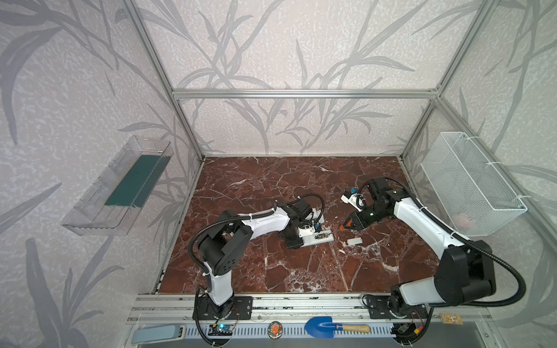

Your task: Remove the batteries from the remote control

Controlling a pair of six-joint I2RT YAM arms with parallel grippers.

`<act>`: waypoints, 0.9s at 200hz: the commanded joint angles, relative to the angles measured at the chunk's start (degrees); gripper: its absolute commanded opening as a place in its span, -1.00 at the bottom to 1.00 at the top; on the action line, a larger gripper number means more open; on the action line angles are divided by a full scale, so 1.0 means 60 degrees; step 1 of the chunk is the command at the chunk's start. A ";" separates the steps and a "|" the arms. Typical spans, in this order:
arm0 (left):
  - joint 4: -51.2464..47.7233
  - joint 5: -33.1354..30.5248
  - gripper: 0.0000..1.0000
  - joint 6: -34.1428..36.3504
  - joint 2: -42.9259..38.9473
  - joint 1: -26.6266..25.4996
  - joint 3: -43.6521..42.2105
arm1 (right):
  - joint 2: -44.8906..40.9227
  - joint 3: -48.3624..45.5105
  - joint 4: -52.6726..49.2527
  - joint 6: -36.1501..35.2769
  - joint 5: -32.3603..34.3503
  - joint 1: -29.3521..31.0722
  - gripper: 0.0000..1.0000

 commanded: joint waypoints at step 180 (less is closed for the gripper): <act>-0.1784 0.1795 -1.00 -0.0075 0.0794 0.0288 0.0646 | 0.0319 0.0339 0.0856 0.0840 -0.0832 0.0430 -1.00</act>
